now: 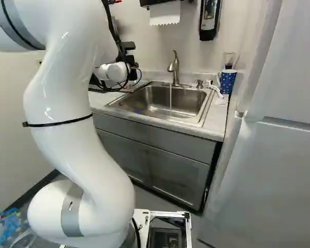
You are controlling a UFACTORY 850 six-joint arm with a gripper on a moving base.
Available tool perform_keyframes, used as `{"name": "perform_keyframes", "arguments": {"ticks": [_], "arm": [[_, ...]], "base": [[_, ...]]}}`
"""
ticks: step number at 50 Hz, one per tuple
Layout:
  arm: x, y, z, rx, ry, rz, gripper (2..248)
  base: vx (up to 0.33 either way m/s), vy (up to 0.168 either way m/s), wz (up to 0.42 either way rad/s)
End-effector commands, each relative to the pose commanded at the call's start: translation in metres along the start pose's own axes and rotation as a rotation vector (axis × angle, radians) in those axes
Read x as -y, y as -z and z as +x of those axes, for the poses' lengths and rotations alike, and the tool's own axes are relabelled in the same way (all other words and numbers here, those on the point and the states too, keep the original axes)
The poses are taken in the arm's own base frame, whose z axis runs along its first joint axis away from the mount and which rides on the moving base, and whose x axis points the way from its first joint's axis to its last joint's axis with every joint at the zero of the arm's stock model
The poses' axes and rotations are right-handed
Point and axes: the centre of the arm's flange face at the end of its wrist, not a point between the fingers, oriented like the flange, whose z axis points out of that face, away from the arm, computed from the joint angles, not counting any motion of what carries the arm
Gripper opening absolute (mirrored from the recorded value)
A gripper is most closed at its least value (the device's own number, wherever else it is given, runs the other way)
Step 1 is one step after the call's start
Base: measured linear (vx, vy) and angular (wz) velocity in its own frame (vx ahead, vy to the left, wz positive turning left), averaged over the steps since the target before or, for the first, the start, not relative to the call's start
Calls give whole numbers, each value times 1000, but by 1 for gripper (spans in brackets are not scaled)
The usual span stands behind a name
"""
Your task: Rinse the cup and place it in the tray
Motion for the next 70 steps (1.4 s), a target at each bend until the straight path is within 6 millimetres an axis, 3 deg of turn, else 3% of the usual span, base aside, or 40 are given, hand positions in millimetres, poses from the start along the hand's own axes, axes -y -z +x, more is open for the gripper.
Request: {"name": "perform_keyframes", "arguments": {"ticks": [38,70], "arm": [[21,-71,-44,-8,2,29,122],[22,-74,-53,18,2,30,122]], "base": [[0,0,0],[0,0,0]]}}
